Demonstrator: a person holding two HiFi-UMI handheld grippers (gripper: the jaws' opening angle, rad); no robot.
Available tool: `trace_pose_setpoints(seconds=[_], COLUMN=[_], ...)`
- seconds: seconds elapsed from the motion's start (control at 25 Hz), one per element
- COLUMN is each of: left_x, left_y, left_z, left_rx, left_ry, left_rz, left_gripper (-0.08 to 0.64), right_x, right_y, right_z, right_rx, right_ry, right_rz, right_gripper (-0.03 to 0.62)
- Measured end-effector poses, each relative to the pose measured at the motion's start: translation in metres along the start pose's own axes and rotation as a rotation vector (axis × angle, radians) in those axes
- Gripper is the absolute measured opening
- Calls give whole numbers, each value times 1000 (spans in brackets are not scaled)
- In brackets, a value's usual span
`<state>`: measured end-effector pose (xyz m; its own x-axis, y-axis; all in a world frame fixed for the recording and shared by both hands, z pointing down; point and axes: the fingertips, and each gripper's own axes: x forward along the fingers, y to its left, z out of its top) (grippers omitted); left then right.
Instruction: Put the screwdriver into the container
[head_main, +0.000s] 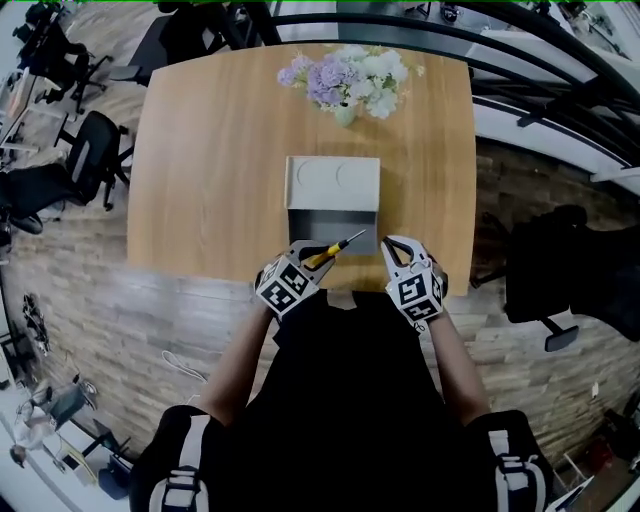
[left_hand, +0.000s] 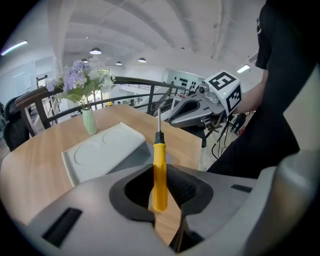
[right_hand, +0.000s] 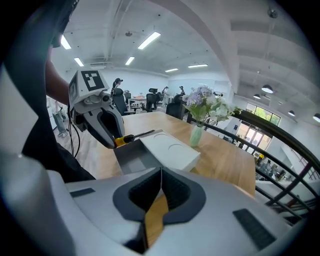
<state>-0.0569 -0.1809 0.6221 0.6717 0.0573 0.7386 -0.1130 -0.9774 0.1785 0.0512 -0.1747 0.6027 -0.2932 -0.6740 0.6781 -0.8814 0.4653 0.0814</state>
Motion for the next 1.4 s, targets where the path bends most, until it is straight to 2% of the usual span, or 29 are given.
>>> trace_pose_setpoints(seconds=[0.24,0.32,0.52,0.72,0.96,1.08,1.4], left_x=[25,33,56,79,95,102,119], left_y=[16,22,31,35,34,36,36], left_z=[-15,-21,-34,-52,-65,-69,-69], left_rx=[33,18,58,75,-26,-47,-129], left_ry=[53,73,142,251,300,335,350], left_rz=[-82,-93,-114,-130,-138,-134,-141], left_gripper=[92,92,92,92,92,92,92], right_x=[5,4,1,-6,-21,-28,-38], right_y=[-9,-10,-11,-11,-16,-16,-14], right_z=[-12,-17,-28,-35,-42,-49,-56], right_rx=[60,79,114,116,125,132,141], right_ry=[41,55,73,80,89,101,110], right_rz=[-57,-72,-94,-101,-133,-141,-153], right_gripper=[26,26,26,26,26,26,26])
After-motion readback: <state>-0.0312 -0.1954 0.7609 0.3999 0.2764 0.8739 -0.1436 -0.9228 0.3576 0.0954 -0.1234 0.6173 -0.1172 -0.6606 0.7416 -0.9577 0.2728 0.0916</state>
